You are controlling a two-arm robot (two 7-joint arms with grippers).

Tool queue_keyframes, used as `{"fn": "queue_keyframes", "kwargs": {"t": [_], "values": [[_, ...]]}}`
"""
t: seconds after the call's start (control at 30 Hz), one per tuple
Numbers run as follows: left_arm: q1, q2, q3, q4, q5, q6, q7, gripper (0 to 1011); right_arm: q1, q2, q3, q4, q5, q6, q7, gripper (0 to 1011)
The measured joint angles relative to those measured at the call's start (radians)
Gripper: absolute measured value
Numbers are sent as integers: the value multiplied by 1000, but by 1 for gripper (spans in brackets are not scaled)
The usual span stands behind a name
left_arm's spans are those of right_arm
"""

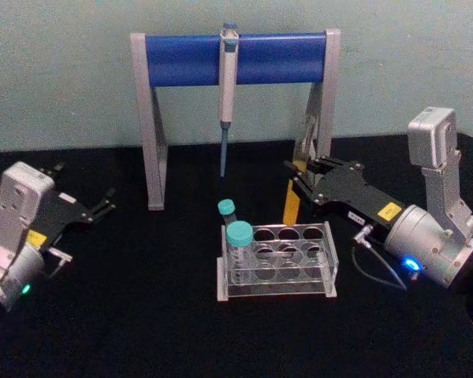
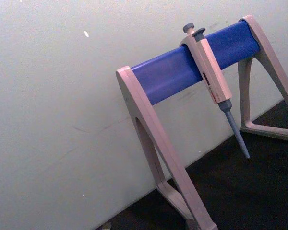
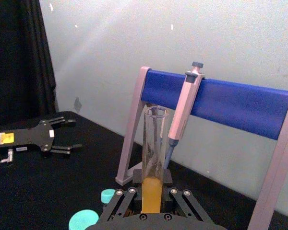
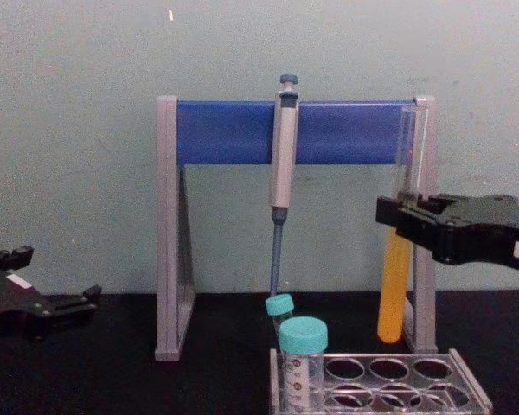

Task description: Pick up the test tube from the test tube rack, shake it, then place it back into the test tube rack.

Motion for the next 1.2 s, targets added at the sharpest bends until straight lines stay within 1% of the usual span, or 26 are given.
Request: {"fn": "queue_keyframes", "kwargs": {"t": [0.7, 1.2], "values": [[0, 0, 0, 0, 0, 0, 0, 1001, -11, -6, -10, 24, -5, -1, -4, 229], [0, 0, 0, 0, 0, 0, 0, 1002, -22, -13, -13, 41, -24, -11, -9, 229]]}}
